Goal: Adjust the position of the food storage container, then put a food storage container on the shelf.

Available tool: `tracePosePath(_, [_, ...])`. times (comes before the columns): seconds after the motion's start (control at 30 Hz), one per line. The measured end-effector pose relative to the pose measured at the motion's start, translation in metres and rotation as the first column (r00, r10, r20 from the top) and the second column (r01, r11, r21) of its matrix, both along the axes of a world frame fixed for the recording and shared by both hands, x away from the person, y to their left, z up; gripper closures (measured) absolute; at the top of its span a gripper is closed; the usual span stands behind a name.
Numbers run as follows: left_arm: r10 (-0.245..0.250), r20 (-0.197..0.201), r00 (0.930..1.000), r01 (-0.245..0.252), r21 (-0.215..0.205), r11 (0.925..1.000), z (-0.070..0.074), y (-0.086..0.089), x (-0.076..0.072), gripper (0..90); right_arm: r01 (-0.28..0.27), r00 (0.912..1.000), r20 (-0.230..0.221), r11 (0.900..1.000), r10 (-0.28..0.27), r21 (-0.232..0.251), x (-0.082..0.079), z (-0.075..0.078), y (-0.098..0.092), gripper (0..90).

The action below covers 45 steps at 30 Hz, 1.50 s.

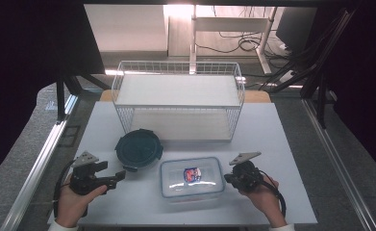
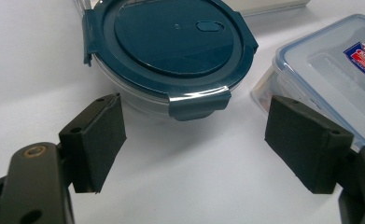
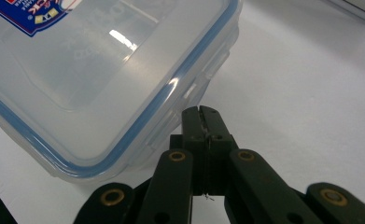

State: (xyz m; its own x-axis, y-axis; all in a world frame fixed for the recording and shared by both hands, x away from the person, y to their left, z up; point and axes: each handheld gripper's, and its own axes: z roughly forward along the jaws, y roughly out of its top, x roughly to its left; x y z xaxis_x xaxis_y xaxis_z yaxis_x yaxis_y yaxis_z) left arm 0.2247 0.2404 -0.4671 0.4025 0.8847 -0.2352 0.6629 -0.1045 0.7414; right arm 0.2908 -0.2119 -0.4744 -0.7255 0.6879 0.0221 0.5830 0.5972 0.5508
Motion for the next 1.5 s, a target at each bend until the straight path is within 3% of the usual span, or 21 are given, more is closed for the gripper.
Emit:
tracePosePath(0.47, [0.002, -0.001, 1.0, -0.002, 0.001, 1.0, 0.001, 0.001, 0.0, 19.9, -0.024, 0.9997, -0.002, 1.0, 0.024, 0.006, -0.009, 0.001, 0.004, 88.9])
tracePosePath(0.53, [0.002, 0.001, 1.0, -0.002, 0.0, 1.0, 0.001, 0.001, -0.001, 19.9, -0.016, 0.9998, 0.007, 1.0, 0.016, 0.001, -0.009, 0.003, 0.003, 88.9])
tracePosePath(0.57, [0.005, 0.003, 1.0, -0.005, 0.001, 1.0, 0.002, 0.001, -0.001, 19.3, 0.015, 0.9975, 0.069, 0.999, -0.013, -0.033, -0.011, 0.007, 0.0, 88.9])
tracePosePath(0.67, [0.01, 0.019, 0.9998, -0.01, 0.003, 0.9999, 0.005, 0.001, -0.003, 18.6, 0.045, 0.9938, 0.102, 0.999, -0.045, 0.001, -0.015, 0.015, -0.006, 88.9])
tracePosePath(0.7, [0.009, 0.033, 0.9994, -0.009, 0.0, 1.0, 0.009, 0.002, -0.005, 18.8, 0.058, 0.9902, 0.125, 0.998, -0.063, 0.039, -0.018, 0.022, -0.012, 88.8])
tracePosePath(0.77, [0.012, 0.045, 0.9989, -0.012, -0.008, 0.9999, 0.011, 0.0, -0.006, 19.4, 0.067, 0.9888, 0.129, 0.995, -0.076, 0.076, -0.018, 0.025, -0.017, 88.5])
tracePosePath(0.8, [0.004, 0.048, 0.9988, -0.003, -0.012, 0.9999, 0.012, -0.001, -0.007, 19.6, 0.065, 0.9895, 0.123, 0.994, -0.076, 0.092, -0.017, 0.026, -0.02, 84.6])
tracePosePath(0.97, [-0.027, 0.021, 0.9994, 0.028, -0.017, 0.9995, 0.013, -0.01, -0.007, 19.7, 0.1, 0.9912, 0.06, 0.964, -0.118, 0.247, -0.013, 0.027, -0.031, 39.5])
tracePosePath(1.03, [-0.031, 0.012, 0.9994, 0.032, -0.028, 0.9991, 0.013, -0.014, -0.006, 19.4, 0.108, 0.9916, 0.036, 0.95, -0.124, 0.294, -0.011, 0.027, -0.033, 31.5])
tracePosePath(1.07, [-0.031, 0.012, 0.9994, 0.032, -0.028, 0.9991, 0.013, -0.014, -0.006, 18.9, 0.108, 0.9916, 0.036, 0.95, -0.124, 0.294, -0.011, 0.027, -0.033, 31.5])
tracePosePath(1.1, [-0.038, 0.006, 0.9993, 0.038, -0.036, 0.9986, 0.013, -0.016, -0.006, 18.7, 0.104, 0.9926, 0.025, 0.938, -0.119, 0.33, -0.011, 0.028, -0.034, 25.9])
tracePosePath(1.17, [-0.045, 0.003, 0.999, 0.045, -0.038, 0.9983, 0.014, -0.019, -0.006, 18.8, 0.101, 0.9932, 0.019, 0.933, -0.114, 0.346, -0.012, 0.028, -0.035, 22.5])
tracePosePath(1.33, [-0.049, 0.005, 0.9988, 0.05, -0.054, 0.9973, 0.014, -0.021, -0.008, 18.2, 0.098, 0.9942, 0.007, 0.931, -0.108, 0.353, -0.011, 0.027, -0.036, 20.3])
tracePosePath(1.5, [-0.044, 0.009, 0.999, 0.044, -0.055, 0.9975, 0.017, -0.022, -0.008, 18.4, 0.1, 0.9937, 0.014, 0.935, -0.111, 0.341, -0.012, 0.027, -0.034, 19.4])
